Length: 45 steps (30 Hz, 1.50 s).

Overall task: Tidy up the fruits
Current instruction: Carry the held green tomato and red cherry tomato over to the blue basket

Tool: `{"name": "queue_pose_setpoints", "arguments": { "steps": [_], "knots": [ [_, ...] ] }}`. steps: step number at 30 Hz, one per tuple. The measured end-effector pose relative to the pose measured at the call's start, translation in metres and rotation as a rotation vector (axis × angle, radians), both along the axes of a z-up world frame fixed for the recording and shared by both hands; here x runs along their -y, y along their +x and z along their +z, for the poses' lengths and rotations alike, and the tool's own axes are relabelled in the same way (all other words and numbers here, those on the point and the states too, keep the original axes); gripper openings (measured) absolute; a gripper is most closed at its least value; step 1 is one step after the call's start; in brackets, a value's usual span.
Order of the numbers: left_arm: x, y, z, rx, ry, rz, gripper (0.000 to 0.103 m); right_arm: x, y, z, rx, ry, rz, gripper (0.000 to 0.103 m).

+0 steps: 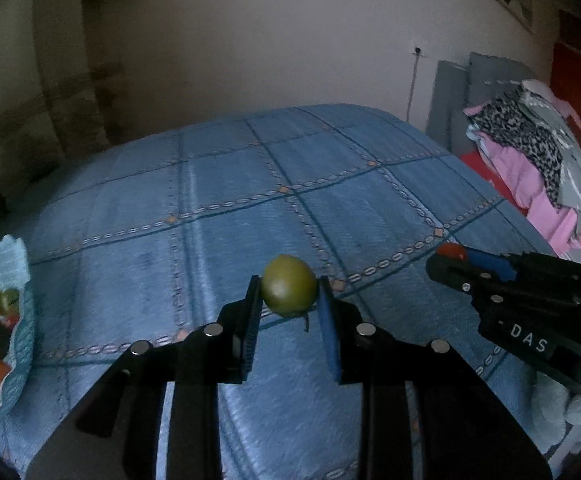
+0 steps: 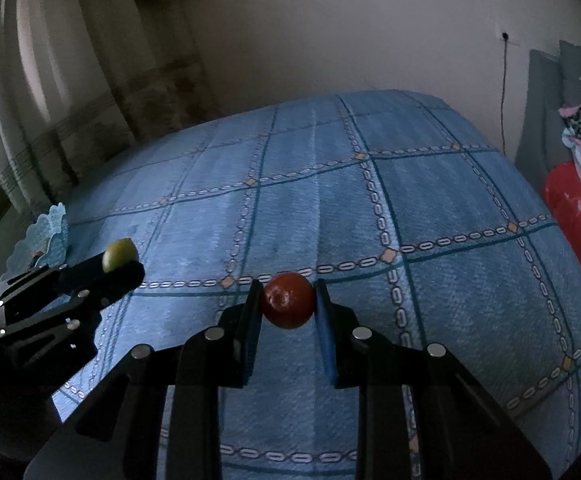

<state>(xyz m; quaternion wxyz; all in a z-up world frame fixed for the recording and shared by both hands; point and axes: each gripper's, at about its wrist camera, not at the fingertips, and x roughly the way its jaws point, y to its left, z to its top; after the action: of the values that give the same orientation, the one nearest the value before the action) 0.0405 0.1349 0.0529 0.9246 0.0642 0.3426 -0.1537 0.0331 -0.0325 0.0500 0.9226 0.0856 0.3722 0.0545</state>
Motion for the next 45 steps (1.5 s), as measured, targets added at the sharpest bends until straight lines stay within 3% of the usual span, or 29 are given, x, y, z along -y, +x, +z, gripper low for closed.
{"name": "queue_pose_setpoints", "arguments": {
  "steps": [25,45],
  "knots": [
    [-0.093,-0.039,0.015,0.052,-0.045,0.176,0.028,-0.072,-0.018,0.015,0.022,0.004,0.123,0.026],
    [-0.231,-0.047,0.036,0.111,-0.085,0.435,0.028,-0.224,0.008,0.056,0.073,0.042,0.408,0.026]
  ]
}}
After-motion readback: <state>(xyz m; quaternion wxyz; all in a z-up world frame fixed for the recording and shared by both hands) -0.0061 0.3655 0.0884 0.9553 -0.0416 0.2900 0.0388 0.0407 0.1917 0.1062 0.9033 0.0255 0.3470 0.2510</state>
